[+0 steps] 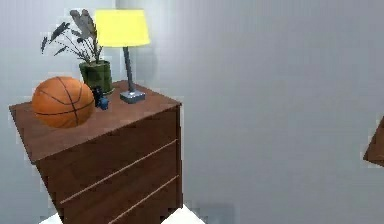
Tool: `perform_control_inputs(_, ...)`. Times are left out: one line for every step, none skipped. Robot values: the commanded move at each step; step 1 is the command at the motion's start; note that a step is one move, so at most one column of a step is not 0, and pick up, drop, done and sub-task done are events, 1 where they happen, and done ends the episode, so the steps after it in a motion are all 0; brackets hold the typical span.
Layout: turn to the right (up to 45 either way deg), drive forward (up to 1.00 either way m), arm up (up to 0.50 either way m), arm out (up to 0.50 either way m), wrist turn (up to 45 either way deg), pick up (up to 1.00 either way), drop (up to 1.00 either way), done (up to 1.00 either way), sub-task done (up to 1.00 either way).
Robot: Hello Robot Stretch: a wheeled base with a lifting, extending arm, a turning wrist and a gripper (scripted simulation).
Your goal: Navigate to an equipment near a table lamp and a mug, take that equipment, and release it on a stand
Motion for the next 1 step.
perform_control_inputs(6.0,0.0,0.0,0.0,0.0,0.0,0.0,0.0,0.0)
